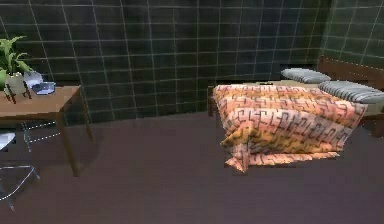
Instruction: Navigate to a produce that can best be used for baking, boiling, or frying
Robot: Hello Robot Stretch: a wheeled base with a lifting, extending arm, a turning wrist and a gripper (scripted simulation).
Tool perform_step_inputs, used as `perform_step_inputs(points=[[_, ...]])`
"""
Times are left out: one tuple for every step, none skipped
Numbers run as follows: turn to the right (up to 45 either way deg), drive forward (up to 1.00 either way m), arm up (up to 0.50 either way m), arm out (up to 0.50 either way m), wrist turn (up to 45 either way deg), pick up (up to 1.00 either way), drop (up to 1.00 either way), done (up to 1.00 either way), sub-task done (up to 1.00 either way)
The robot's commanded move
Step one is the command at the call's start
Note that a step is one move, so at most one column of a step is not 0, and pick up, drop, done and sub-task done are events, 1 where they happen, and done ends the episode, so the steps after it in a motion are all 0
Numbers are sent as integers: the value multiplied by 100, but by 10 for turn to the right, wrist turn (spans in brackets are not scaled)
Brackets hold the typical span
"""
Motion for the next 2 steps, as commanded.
perform_step_inputs(points=[[360,0,0,0,0,0,0,0,0],[30,0,0,0,0,0,0,0,0]])
